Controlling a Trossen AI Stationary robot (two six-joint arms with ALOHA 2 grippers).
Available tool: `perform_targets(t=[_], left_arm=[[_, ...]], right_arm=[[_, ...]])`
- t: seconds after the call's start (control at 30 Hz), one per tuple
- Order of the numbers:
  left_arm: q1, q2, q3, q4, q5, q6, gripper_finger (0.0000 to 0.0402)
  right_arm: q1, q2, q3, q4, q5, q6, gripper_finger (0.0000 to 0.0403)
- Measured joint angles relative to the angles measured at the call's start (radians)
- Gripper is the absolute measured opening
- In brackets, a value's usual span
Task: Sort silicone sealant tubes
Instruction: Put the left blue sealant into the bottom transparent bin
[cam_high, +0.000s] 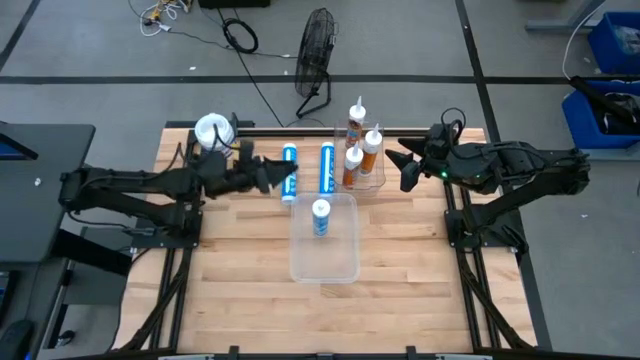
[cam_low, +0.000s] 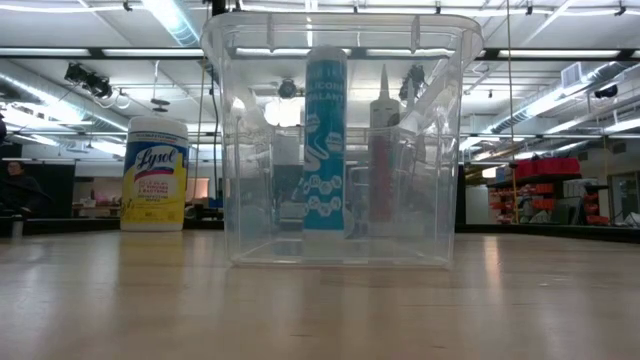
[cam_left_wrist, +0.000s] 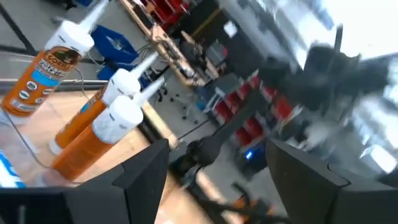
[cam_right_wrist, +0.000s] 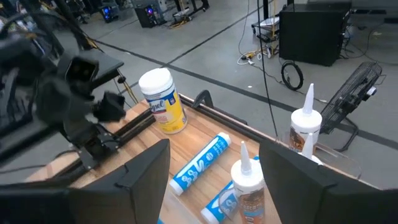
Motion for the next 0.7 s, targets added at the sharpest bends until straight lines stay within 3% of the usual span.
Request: perform_targets(t=[0.17,0.47,0.57,0.7], left_arm=[[0.060,0.009,0.130,-0.171,0.019,-0.065,0.0273],[0.214,0.160,0.611,-0.969,0.037,-0.001,0.0273],[0.274,0.233,0.699,-1.080,0.045,0.005,0.0273],[0.348,0.317,0.742,-1.082,0.129,0.022,0.0273]], right_arm=[[0.000,0.000,0.000,-0.002,0.000,-0.030,0.0249],[0.001,0.000,0.000,-0.003,-0.035,-0.069,0.0249],[0.001,0.000,0.000,-0.019,-0.050,-0.072,0.0249],[0.001,0.000,0.000,-0.064,-0.061,-0.041,0.0249]])
